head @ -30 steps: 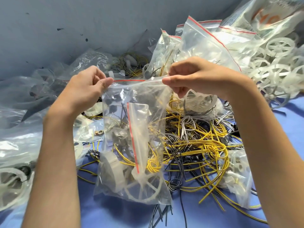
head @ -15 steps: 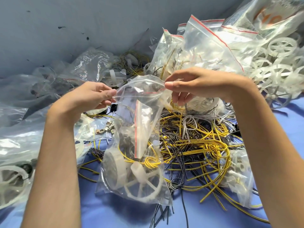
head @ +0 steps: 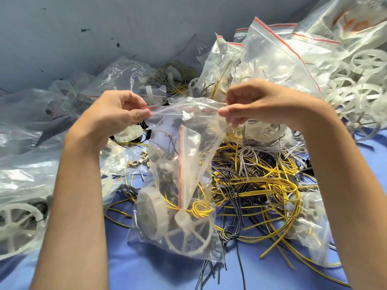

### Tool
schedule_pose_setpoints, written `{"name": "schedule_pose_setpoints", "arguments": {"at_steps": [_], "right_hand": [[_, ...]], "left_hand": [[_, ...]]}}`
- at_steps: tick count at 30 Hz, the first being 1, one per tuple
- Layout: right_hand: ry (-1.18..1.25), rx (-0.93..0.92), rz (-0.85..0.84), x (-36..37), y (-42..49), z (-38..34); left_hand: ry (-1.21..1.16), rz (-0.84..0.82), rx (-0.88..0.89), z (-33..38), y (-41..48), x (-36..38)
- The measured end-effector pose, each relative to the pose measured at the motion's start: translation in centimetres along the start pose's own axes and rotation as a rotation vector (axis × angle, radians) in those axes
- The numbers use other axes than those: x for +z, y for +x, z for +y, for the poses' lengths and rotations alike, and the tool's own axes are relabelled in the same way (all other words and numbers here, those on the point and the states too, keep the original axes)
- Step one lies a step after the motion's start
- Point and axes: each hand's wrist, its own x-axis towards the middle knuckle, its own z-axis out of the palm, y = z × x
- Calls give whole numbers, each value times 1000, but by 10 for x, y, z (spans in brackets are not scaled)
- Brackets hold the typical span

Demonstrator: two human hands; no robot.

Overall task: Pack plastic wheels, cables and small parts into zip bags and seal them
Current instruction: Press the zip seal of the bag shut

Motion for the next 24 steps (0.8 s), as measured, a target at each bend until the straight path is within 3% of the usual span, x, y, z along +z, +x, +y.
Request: {"name": "schedule_pose_setpoints", "arguments": {"at_steps": [8, 15, 24], "right_hand": [[-10, -18, 36, -2, 1, 0], [-79, 100, -30, -3, -4, 2], [-25, 26, -48, -8, -8, 0]], "left_hand": [[37, 103, 97, 7, -5, -6], [40, 99, 96, 9, -5, -6], [65, 125, 85, 6, -4, -5]]}}
